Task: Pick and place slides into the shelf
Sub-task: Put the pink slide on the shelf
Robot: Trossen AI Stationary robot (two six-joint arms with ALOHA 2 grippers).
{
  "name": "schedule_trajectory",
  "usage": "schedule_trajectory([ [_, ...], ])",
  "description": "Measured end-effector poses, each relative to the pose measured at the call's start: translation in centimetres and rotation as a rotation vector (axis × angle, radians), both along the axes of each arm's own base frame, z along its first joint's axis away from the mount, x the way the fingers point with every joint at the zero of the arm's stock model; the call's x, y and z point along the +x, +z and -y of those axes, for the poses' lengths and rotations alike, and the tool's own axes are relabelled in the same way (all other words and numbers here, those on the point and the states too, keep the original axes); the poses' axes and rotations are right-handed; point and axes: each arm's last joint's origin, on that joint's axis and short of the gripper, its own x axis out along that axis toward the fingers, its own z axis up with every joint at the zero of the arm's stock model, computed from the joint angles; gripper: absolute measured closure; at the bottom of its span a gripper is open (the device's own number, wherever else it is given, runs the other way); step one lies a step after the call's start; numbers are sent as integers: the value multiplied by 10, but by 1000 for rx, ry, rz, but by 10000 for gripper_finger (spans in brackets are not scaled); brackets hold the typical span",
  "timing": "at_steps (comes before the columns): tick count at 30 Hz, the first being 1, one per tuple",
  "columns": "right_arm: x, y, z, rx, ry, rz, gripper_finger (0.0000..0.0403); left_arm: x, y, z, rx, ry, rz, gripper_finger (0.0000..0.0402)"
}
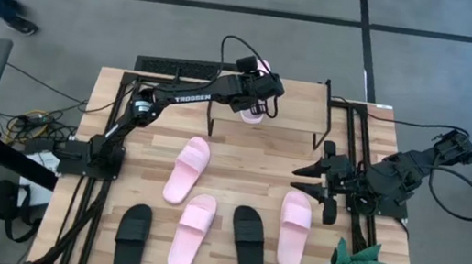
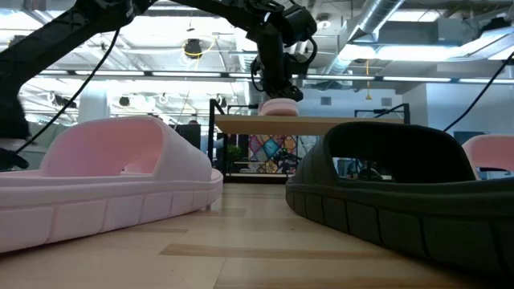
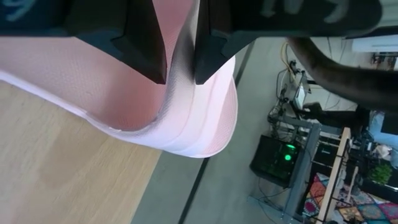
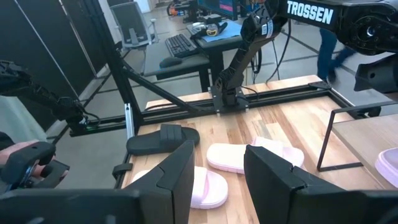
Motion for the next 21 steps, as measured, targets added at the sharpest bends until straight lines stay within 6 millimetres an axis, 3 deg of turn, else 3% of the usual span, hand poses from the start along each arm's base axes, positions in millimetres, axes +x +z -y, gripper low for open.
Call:
schedule_trajectory([
  [21,0,0,0,-1,0,0,275,0,0,1,-8,-1,5,331],
])
